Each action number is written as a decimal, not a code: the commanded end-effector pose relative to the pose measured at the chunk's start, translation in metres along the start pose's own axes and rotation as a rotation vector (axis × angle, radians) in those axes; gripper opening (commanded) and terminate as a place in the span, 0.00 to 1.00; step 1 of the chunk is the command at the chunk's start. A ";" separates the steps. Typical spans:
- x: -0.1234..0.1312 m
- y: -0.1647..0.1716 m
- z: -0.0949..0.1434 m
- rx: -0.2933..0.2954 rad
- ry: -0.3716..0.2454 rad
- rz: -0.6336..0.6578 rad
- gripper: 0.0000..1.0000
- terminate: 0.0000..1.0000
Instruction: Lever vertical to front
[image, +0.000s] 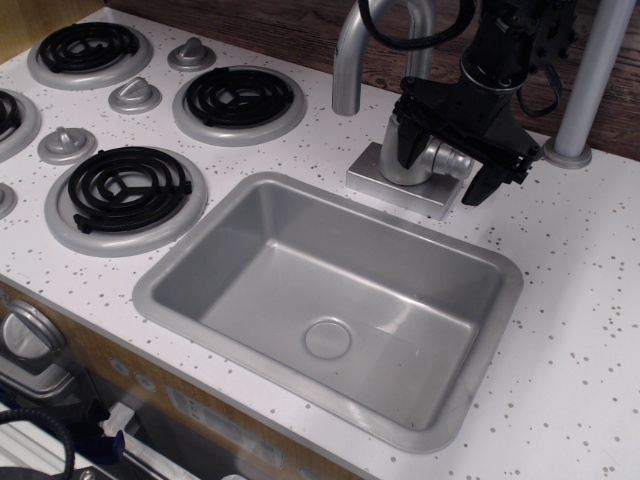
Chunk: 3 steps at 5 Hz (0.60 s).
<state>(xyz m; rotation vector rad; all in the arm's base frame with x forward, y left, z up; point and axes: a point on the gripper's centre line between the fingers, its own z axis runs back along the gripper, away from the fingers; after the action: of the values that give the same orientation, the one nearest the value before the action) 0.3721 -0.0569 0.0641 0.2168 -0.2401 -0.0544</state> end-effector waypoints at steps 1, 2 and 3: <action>0.000 0.000 0.000 0.000 0.000 0.000 1.00 0.00; 0.014 -0.002 0.009 0.010 -0.133 -0.052 1.00 0.00; 0.026 -0.005 0.015 0.008 -0.207 -0.088 1.00 0.00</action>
<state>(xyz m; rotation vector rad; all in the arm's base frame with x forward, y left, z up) 0.3910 -0.0631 0.0531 0.2508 -0.3741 -0.1887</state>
